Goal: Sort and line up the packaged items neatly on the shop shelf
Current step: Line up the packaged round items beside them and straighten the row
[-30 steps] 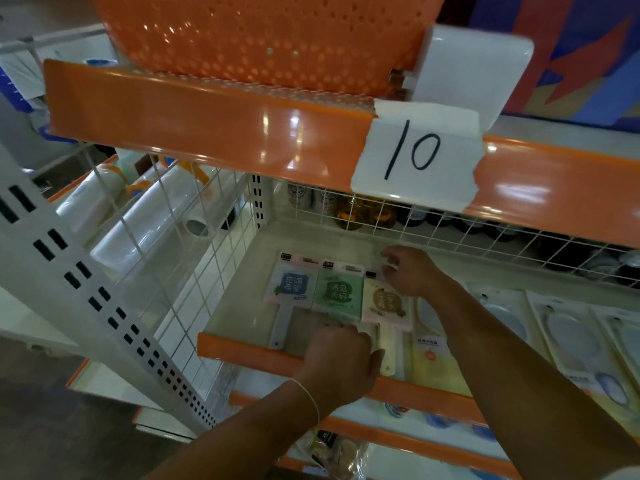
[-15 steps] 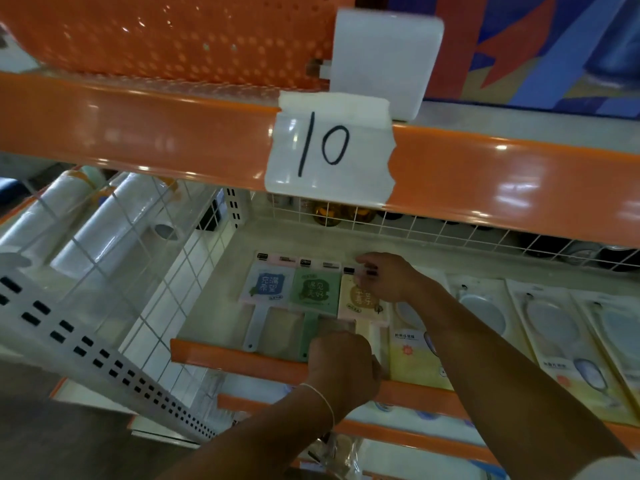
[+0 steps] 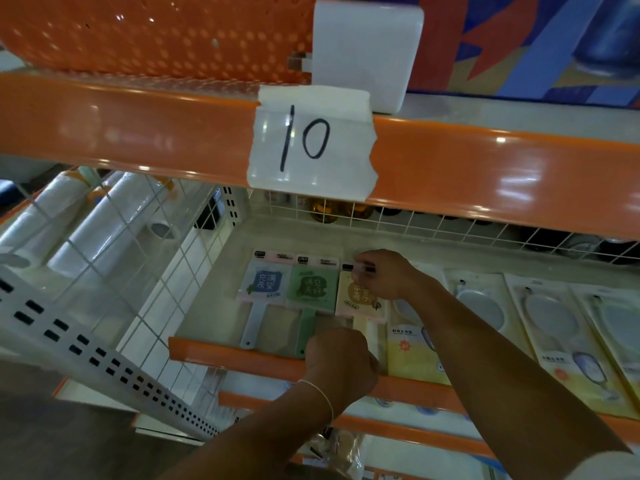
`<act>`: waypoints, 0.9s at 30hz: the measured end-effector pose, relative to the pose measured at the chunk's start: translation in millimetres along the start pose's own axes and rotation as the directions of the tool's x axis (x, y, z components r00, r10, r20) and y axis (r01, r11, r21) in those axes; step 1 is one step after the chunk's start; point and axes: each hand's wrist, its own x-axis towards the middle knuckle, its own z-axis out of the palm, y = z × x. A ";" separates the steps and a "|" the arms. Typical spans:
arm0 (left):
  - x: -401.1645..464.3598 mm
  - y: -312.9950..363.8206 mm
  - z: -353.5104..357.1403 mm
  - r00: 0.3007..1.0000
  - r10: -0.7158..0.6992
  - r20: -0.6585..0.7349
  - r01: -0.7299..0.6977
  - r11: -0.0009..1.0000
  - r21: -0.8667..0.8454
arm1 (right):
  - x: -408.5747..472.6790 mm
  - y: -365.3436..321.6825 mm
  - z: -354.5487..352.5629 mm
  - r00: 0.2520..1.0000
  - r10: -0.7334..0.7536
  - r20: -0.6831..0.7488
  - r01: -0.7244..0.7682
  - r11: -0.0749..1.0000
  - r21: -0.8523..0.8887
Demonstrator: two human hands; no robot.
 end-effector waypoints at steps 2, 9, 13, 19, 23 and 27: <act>0.6 -0.6 0.2 1.000 0.003 -0.006 -0.003 1.000 -0.005 | -0.6 -1.1 -0.6 1.000 0.012 0.007 -0.012 1.000 -0.011; 1.7 -0.6 0.6 1.000 -0.001 0.012 0.001 1.000 0.005 | 3.9 -5.4 -2.7 0.995 0.073 0.060 -0.068 0.994 -0.082; 1.3 0.2 0.8 1.000 0.000 0.028 0.000 1.000 0.019 | 3.3 -8.5 -4.0 0.997 0.066 0.036 -0.062 0.993 -0.102; 0.4 -0.7 0.5 0.999 0.010 0.037 -0.012 0.999 0.049 | 1.3 -10.4 -0.6 0.997 0.072 0.027 -0.068 0.989 -0.128; -2.1 -19.0 -18.5 0.992 -0.035 -0.118 0.027 0.997 -0.069 | -16.3 -11.7 -4.3 0.980 0.126 -0.156 -0.114 0.990 0.082; 29.0 -100.9 -33.5 0.899 -0.250 -0.360 0.137 0.941 -0.311 | -62.3 -14.0 -3.6 0.855 0.226 -0.467 -0.074 0.944 0.321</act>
